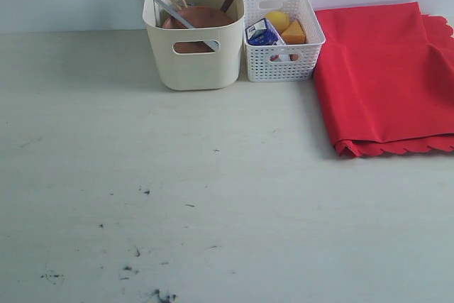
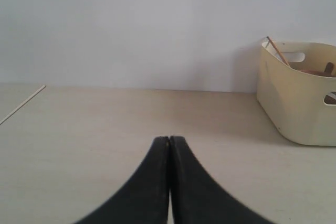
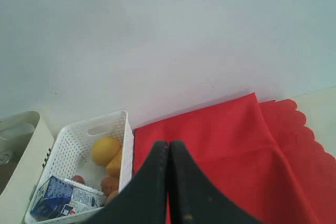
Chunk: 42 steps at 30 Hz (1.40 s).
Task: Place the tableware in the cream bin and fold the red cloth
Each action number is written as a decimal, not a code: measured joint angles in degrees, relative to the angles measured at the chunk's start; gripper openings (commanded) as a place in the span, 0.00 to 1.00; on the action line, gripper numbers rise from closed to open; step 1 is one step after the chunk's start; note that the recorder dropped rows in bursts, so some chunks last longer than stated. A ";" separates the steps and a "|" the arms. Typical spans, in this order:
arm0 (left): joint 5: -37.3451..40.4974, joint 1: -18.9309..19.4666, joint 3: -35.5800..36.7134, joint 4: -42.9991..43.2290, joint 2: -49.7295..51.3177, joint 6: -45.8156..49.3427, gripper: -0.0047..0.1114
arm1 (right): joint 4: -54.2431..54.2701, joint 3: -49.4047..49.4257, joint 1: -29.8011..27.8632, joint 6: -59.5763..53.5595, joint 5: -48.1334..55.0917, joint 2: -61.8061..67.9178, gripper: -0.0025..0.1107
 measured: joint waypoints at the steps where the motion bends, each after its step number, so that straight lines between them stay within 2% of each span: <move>1: 0.00 0.00 0.00 0.00 0.00 0.00 0.05 | 0.00 0.00 0.00 0.00 0.00 0.00 0.02; 15: 0.00 0.00 0.00 0.00 0.00 0.00 0.05 | 0.31 0.00 0.00 0.15 0.00 0.00 0.02; 18: 0.00 0.00 0.00 0.00 0.00 0.00 0.05 | 2.75 0.00 0.00 8.27 1.10 -0.11 0.02; 21: 0.00 0.00 0.00 0.00 0.00 0.00 0.05 | 1.76 0.14 1.21 14.99 8.46 -0.83 0.02; 25: 0.00 0.00 0.00 0.00 0.00 0.00 0.05 | 1.30 0.87 5.29 15.73 19.33 -2.75 0.02; 28: 0.00 0.00 0.00 0.00 0.00 0.00 0.05 | 1.45 2.48 9.71 14.11 23.48 -6.04 0.02; 33: 0.00 0.00 0.00 0.00 0.00 0.00 0.05 | 1.80 8.00 16.20 13.16 26.22 -15.20 0.02; 38: 0.00 0.00 0.00 0.00 0.00 0.00 0.05 | 3.37 15.04 20.03 12.69 27.05 -24.84 0.02; 40: 0.00 0.00 0.00 0.00 0.00 0.00 0.05 | 5.75 17.64 20.62 10.10 27.92 -29.16 0.02; 42: 0.00 0.00 0.00 0.00 0.00 0.00 0.05 | 11.43 20.45 20.76 2.74 28.14 -33.58 0.02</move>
